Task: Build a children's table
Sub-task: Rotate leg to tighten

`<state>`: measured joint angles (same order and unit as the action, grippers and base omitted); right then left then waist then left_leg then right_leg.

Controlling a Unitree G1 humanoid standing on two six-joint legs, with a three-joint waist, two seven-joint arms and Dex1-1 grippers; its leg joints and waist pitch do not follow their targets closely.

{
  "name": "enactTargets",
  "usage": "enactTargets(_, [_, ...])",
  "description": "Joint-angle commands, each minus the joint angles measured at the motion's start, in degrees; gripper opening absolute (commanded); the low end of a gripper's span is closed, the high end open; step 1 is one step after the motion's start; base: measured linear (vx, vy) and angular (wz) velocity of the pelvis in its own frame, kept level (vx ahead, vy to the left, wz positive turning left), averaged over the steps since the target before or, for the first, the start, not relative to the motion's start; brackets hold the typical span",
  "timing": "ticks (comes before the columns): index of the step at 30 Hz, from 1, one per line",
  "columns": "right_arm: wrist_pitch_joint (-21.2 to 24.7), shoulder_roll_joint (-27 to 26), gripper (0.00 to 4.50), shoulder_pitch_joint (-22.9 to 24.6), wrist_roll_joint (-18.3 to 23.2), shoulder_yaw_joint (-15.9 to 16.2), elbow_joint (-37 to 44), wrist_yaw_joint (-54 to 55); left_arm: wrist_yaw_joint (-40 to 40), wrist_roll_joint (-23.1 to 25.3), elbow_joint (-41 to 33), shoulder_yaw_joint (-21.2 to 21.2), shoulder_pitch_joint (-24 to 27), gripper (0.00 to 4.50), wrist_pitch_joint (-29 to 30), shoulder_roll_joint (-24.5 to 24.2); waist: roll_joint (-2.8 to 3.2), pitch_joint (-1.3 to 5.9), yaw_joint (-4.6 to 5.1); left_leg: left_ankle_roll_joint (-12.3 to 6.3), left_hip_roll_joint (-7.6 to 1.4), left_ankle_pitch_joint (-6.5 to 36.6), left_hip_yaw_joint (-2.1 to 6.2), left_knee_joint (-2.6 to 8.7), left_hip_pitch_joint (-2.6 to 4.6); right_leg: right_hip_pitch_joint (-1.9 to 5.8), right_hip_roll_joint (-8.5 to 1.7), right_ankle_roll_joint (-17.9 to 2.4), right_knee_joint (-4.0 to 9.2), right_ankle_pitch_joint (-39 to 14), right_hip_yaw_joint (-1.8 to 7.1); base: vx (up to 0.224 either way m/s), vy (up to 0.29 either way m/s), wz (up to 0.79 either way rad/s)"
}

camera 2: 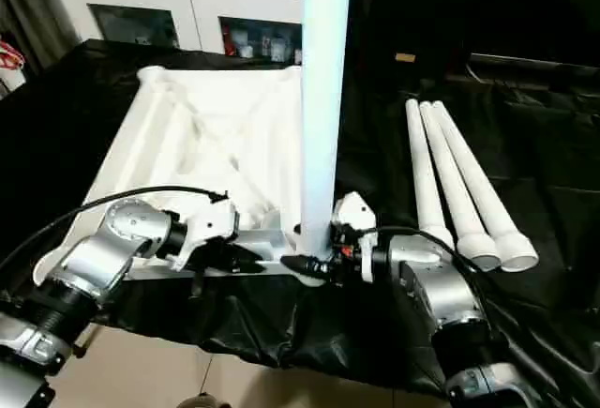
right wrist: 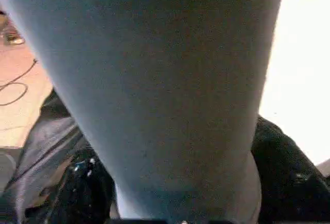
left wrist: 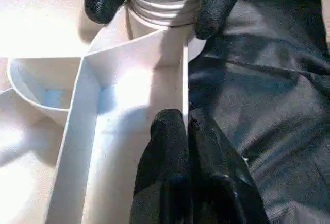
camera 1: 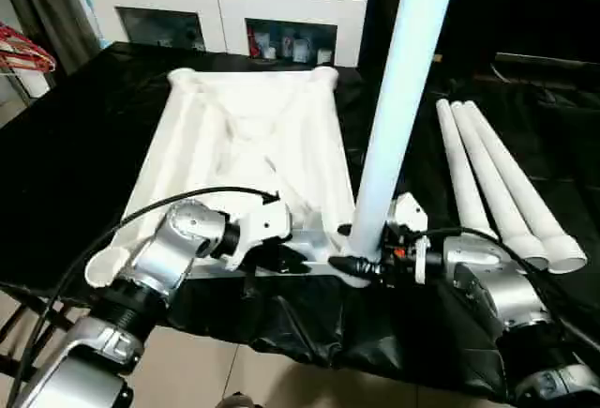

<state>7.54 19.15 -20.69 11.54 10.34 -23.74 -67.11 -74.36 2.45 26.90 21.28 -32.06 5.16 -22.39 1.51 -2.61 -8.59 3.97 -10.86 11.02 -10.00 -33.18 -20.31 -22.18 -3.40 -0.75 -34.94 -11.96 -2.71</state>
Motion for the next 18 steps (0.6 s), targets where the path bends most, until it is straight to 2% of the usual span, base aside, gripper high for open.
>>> enactTargets(1, [1.0, -1.2, 2.81, 0.7, 1.0, 4.5, 2.4, -4.3, 1.5, 0.8, 1.0, 0.7, -1.7, 0.00, -0.6, 0.6, -0.01, 3.20, 0.10, -2.00, -2.75, 10.6, 0.82, 3.97, 0.25, 2.39, -4.94, -12.9, 3.83, -5.9, 2.56, 0.000, 0.000, 0.00])
enactTargets(7, [0.6, -2.6, 2.78, 1.6, -0.3, 4.1, 1.6, -0.5, 3.0, 0.6, 1.9, -0.2, -1.9, 0.00, -0.2, 1.6, 0.00, 2.99, 0.16, -1.41, -2.75, 11.9, 0.83, 4.19, 0.31, 2.31, -5.10, -12.8, 4.11, -8.5, 2.60, 0.000, 0.000, 0.00])
enactTargets(11, [-1.1, -7.4, 2.77, -0.4, -3.9, 0.8, -5.3, 13.2, 8.1, 0.3, 1.6, -1.4, -1.8, 0.00, 2.4, 4.2, -0.19, 2.63, 0.75, 0.37, -2.66, 15.5, 1.02, 4.69, 0.79, 1.87, -5.44, -11.4, 4.92, -16.9, 2.77, 0.000, 0.000, 0.00])
enactTargets(12, [-1.7, -8.3, 2.77, -1.0, -4.9, 0.4, -6.9, 16.4, 9.4, 0.3, 1.5, -1.7, -1.8, 0.00, 3.0, 5.0, -0.18, 2.47, 1.17, 1.00, -2.63, 16.1, 1.29, 4.99, 0.41, 2.11, -5.58, -10.6, 5.02, -19.6, 2.69, 0.000, 0.000, 0.00])
enactTargets(14, [-2.3, -9.4, 2.77, -2.0, -6.0, -0.3, -9.2, 20.7, 11.2, 0.5, 1.1, -2.0, -1.6, 0.00, 3.7, 5.9, -0.22, 2.45, 1.72, 1.37, -2.57, 16.8, 1.37, 5.03, 0.56, 1.92, -5.54, -9.5, 5.37, -22.2, 2.69, 0.000, 0.000, 0.00])
enactTargets(15, [-2.5, -11.0, 2.77, -3.4, -6.7, -1.4, -11.9, 25.9, 13.4, 0.8, 0.4, -2.3, -1.4, 0.00, 4.9, 7.2, -0.18, 2.44, 1.80, 1.26, -2.55, 16.9, 1.40, 5.02, 0.64, 1.88, -5.53, -9.3, 5.48, -22.3, 2.73, 0.000, 0.000, 0.00])
enactTargets(16, [-2.5, -12.6, 2.76, -4.8, -7.1, -2.7, -14.6, 31.0, 15.8, 1.3, -0.3, -2.5, -1.2, 0.00, 6.1, 8.5, -0.10, 2.39, 2.54, 1.59, -2.50, 17.1, 1.32, 4.98, 0.61, 1.65, -5.47, -10.0, 5.40, -22.0, 2.81, 0.000, 0.000, 0.00])
enactTargets(17, [-2.3, -13.5, 2.75, -5.7, -7.0, -3.5, -15.9, 33.6, 17.4, 1.6, -0.6, -2.7, -1.2, 0.00, 6.7, 9.3, -0.18, 2.50, 2.59, 1.45, -2.40, 16.6, 1.33, 4.95, 0.56, 1.85, -5.47, -9.9, 5.48, -21.7, 2.76, 0.000, 0.000, 0.00])
enactTargets(18, [-2.1, -14.4, 2.75, -6.5, -7.0, -4.3, -17.2, 36.1, 19.0, 1.9, -0.9, -2.9, -1.1, 0.00, 7.5, 10.3, -0.13, 2.61, 2.78, 1.18, -2.46, 15.8, 1.19, 4.87, 0.62, 1.71, -5.31, -10.1, 5.33, -19.9, 2.87, 0.000, 0.000, 0.00])
